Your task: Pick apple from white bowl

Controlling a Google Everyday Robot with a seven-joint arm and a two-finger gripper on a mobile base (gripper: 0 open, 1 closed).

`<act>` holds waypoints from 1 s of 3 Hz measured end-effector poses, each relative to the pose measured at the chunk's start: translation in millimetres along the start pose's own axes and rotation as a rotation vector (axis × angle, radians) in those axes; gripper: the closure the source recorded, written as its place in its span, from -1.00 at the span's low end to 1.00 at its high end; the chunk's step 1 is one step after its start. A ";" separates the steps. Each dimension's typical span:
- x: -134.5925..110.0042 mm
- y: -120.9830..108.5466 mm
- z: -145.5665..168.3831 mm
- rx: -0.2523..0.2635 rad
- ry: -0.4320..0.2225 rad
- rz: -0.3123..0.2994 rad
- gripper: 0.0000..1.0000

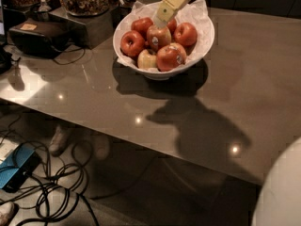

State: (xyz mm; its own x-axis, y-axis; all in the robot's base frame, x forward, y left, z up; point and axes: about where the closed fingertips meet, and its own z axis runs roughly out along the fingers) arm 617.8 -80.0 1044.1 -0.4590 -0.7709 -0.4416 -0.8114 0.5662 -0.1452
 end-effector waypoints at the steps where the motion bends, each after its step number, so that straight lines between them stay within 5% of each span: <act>1: -13.0 -4.0 8.8 -0.008 0.001 0.023 -0.74; 3: -31.5 -9.9 33.9 -0.003 0.042 0.029 -0.64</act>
Offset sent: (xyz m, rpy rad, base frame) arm 0.0245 0.0181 -0.0158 -0.0411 0.1196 -0.0347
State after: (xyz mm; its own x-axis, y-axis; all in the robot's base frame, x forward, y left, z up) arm 652.5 -51.4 1029.5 -0.4968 -0.7659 -0.4080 -0.7986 0.5876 -0.1306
